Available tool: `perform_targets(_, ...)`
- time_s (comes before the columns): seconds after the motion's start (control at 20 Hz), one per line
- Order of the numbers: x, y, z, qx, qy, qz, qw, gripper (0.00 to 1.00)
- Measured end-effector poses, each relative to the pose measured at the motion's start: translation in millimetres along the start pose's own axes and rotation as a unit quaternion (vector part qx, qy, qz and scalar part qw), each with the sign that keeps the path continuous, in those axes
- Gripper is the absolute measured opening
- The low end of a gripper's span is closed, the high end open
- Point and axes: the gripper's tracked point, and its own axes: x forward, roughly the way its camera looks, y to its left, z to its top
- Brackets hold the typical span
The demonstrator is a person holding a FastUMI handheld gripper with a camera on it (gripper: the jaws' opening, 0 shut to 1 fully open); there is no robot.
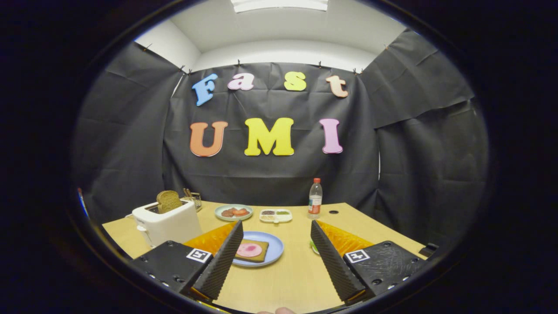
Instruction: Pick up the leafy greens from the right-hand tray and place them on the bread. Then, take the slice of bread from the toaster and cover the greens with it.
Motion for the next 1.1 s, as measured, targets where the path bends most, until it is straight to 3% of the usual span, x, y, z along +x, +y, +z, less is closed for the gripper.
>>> perform_targets(0.35, 34, -84, -8, -0.032, 0.026, -0.033, 0.999, 0.95)
perform_targets(0.65, 104, -127, -19, -0.044, 0.073, -0.034, 0.996, 0.95)
perform_targets(1.1, 214, -139, -139, -0.038, 0.253, -0.009, 0.967, 0.96)
